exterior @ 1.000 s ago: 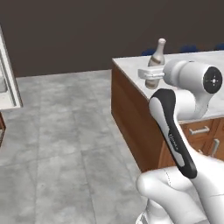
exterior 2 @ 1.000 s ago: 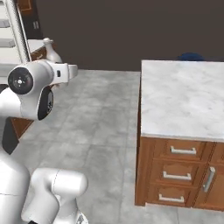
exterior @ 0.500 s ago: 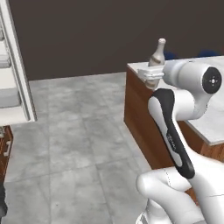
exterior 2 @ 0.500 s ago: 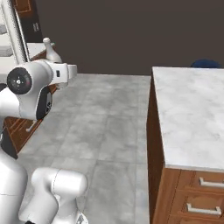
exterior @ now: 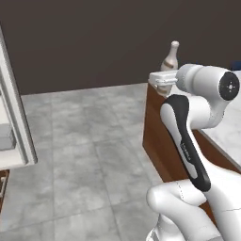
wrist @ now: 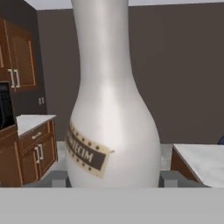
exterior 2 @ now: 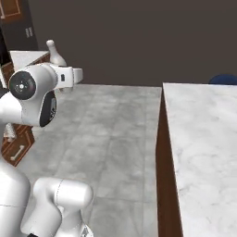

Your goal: There is a bowl on the dining counter. Grab a lemon wedge from the fridge and place it in the bowl. Then get the liquor bottle and glass cup from the cabinet and place them next to the bowl.

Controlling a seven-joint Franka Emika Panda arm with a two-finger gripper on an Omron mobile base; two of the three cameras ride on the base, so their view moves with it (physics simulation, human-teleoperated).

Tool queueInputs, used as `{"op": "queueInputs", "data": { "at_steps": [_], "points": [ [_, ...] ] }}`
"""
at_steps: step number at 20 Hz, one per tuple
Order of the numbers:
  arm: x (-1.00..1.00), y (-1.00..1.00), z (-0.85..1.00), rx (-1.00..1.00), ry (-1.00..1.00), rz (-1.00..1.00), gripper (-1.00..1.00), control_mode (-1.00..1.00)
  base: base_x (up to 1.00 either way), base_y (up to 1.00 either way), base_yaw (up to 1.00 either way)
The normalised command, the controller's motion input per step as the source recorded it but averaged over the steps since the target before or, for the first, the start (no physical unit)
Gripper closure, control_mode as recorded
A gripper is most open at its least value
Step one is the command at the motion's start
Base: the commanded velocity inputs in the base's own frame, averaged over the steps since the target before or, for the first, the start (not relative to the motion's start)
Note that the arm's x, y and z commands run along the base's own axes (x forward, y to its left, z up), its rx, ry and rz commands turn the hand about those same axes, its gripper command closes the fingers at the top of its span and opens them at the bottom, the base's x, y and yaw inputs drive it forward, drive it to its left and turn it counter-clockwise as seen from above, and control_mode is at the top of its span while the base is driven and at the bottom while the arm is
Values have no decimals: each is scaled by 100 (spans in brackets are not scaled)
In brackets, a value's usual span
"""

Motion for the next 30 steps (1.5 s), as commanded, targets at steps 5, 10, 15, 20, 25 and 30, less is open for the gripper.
{"op": "queueInputs", "data": {
  "at_steps": [5,10,15,20,25,30],
  "points": [
    [0,0,0,0,0,0,100,100,100,0,0],
    [0,0,0,0,0,0,100,100,100,2,0],
    [0,0,0,0,0,0,100,100,100,0,0],
    [0,0,0,0,0,0,100,100,100,0,0],
    [0,0,0,0,0,0,100,100,99,0,-4],
    [0,0,0,0,0,0,100,100,81,10,-27]
  ]
}}
